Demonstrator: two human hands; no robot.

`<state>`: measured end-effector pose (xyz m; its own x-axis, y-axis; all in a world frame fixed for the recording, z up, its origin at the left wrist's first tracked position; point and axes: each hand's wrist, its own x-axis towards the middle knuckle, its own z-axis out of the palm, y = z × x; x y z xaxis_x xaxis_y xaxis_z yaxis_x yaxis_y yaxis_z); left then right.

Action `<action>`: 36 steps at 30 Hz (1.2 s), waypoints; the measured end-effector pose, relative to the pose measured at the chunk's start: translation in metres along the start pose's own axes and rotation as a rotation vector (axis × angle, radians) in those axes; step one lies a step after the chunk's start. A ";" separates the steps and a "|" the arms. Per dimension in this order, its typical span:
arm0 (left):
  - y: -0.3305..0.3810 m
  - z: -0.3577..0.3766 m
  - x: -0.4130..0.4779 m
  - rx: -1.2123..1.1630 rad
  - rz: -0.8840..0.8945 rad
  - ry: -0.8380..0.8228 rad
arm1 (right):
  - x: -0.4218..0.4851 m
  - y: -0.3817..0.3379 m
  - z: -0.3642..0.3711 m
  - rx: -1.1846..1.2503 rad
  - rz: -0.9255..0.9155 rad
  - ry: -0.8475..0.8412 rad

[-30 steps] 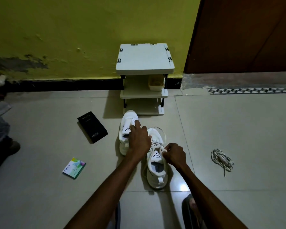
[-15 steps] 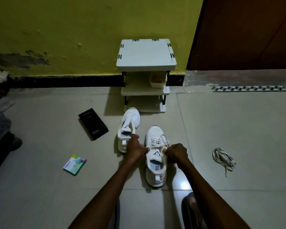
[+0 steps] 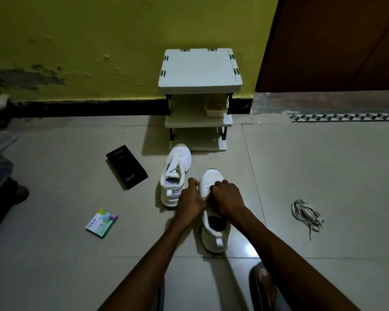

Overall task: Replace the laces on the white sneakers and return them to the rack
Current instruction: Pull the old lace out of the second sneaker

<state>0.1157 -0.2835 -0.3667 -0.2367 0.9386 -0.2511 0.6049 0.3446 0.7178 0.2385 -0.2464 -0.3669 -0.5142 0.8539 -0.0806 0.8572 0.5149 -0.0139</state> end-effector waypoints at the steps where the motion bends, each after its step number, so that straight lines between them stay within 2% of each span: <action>1: 0.000 0.000 0.000 -0.002 -0.003 0.005 | 0.002 0.002 0.000 -0.009 -0.017 -0.011; 10: -0.001 -0.003 0.002 0.000 -0.026 -0.024 | 0.000 -0.002 -0.003 -0.048 -0.091 0.064; 13: 0.001 -0.003 0.001 0.007 -0.015 -0.036 | 0.004 -0.001 -0.002 -0.010 -0.102 0.013; 16: 0.001 -0.004 0.000 0.012 -0.015 -0.028 | 0.007 0.008 -0.006 0.069 -0.027 -0.031; 18: 0.000 -0.007 -0.001 0.024 -0.009 -0.027 | 0.005 0.015 -0.011 0.358 0.209 0.089; 20: 0.001 -0.007 -0.002 0.049 0.012 -0.030 | 0.004 0.024 -0.012 0.968 0.696 0.315; 21: 0.002 -0.006 -0.002 0.062 0.030 -0.030 | 0.001 0.028 -0.010 1.301 1.011 0.353; 22: 0.003 -0.005 -0.003 0.069 0.041 -0.028 | -0.002 0.032 -0.002 1.583 1.211 0.346; 23: 0.004 -0.004 -0.004 0.076 0.046 -0.025 | -0.004 0.032 0.006 1.668 1.322 0.319; 24: 0.006 -0.002 -0.004 0.088 0.044 -0.023 | -0.006 0.029 0.011 1.559 1.289 0.289; 26: 0.008 0.000 -0.005 0.110 0.036 -0.009 | -0.009 0.020 0.014 1.294 1.026 0.274; 29: 0.010 0.001 -0.001 0.117 0.018 -0.016 | -0.007 0.007 0.002 1.045 0.658 0.278; 32: 0.010 0.002 0.001 0.093 0.022 -0.018 | -0.002 0.005 0.000 0.511 0.327 0.106; 34: 0.010 0.003 0.001 0.086 0.023 -0.014 | -0.002 0.000 -0.003 0.220 0.220 -0.044; 36: 0.008 0.003 0.001 0.080 0.020 -0.008 | -0.004 -0.002 -0.005 0.132 0.202 -0.069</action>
<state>0.1231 -0.2798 -0.3630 -0.2179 0.9452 -0.2431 0.6685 0.3260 0.6685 0.2384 -0.2508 -0.3613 -0.3322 0.9290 -0.1628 0.9413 0.3155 -0.1201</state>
